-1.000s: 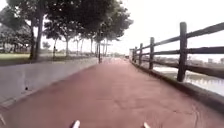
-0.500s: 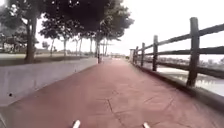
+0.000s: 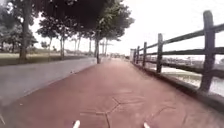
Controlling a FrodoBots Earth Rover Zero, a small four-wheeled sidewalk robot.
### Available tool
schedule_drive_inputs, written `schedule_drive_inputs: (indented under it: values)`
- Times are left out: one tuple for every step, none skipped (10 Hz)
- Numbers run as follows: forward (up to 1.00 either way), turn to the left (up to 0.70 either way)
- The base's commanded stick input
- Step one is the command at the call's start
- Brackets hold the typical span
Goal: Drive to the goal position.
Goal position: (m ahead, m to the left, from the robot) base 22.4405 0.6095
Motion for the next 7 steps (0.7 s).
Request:
schedule_drive_inputs:
  values:
    - [0.70, 0.01]
    - [0.70, 0.01]
    - [0.70, 0.02]
    - [0.70, 0.02]
    - [0.70, 0.02]
    - [0.70, 0.02]
    - [0.70, 0.02]
